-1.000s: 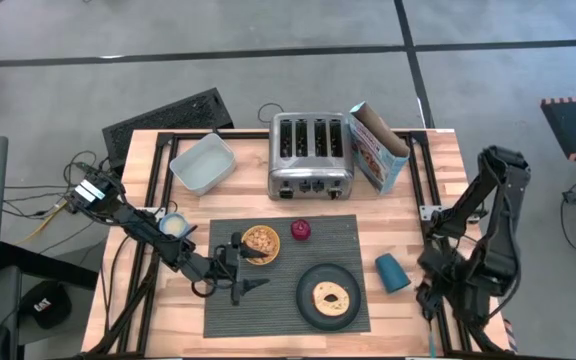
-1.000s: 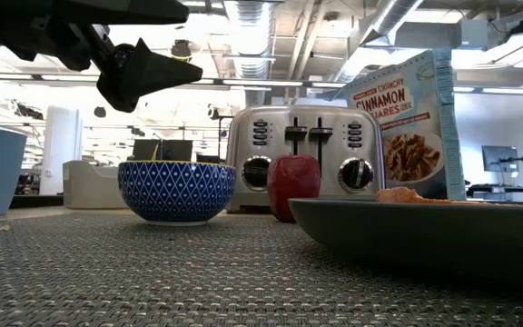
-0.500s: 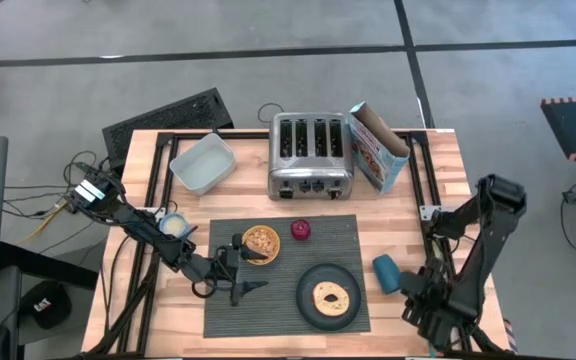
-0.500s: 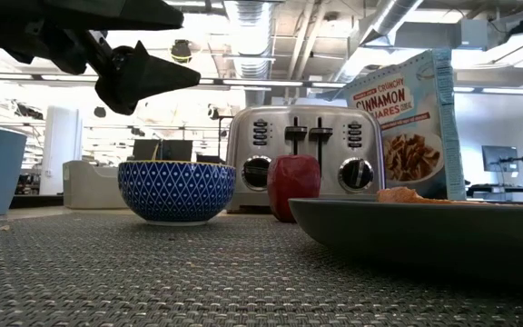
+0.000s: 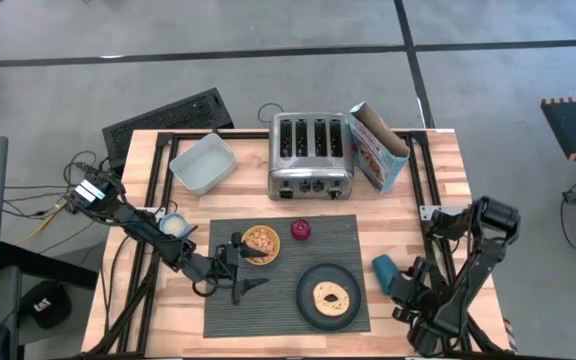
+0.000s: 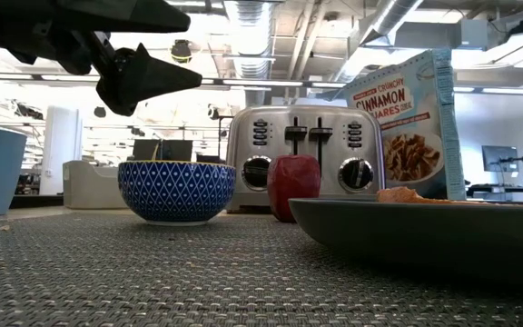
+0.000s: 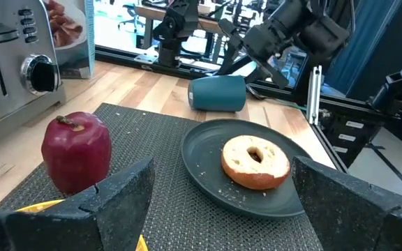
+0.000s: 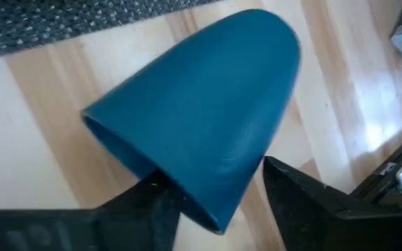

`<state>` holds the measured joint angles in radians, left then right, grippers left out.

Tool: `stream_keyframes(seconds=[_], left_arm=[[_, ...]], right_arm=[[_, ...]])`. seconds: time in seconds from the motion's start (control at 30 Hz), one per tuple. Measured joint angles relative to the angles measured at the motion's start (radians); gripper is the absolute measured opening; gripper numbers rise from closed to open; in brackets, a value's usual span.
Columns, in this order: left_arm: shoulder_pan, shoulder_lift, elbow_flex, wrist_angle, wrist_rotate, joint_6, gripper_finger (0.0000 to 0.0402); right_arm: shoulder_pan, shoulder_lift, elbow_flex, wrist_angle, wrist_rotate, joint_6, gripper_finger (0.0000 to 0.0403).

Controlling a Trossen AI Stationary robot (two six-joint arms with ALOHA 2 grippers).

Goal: Arrange a breakfast setting
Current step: Adjust the blue cup

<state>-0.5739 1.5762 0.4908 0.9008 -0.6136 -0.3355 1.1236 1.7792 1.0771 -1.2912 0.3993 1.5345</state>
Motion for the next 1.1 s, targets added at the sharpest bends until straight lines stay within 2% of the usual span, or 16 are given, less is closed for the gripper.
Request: stream_keyframes(seconds=[0.1,0.27,0.4,0.5,0.67,0.77,0.93,1.1], left_arm=[[0.001,0.000,0.000,0.002,-0.001,0.000,0.0322],[0.002,0.000,0.000,0.003,0.004,-0.001,0.0322],[0.002,0.000,0.000,0.003,0.008,-0.002,0.0322],[0.002,0.000,0.000,0.002,0.038,-0.002,0.0322],[0.005,0.000,0.000,0.002,0.087,-0.002,0.0322],[0.005,0.000,0.000,-0.004,0.111,-0.005,0.0322],[0.005,0.000,0.001,-0.038,0.133,-0.026,0.0322],[0.005,0.001,0.001,-0.039,0.134,-0.026,0.0322]], right_arm=[[0.000,0.009,0.000,-0.018,0.021,0.001,0.0165],[-0.031,-0.038,0.041,-0.126,0.022,0.032,0.0031],[-0.097,-0.138,0.132,-0.272,-0.018,0.012,0.0028],[-0.197,-0.278,0.169,-0.269,-0.060,-0.070,0.0028],[-0.448,-0.477,0.170,-0.279,-0.313,-0.193,0.0028],[-0.613,-0.558,0.169,-0.280,-0.424,-0.293,0.0031],[-0.832,-0.586,0.120,-0.278,-0.475,-0.478,0.0033],[-0.938,-0.555,0.023,-0.265,-0.538,-0.632,0.0033]])
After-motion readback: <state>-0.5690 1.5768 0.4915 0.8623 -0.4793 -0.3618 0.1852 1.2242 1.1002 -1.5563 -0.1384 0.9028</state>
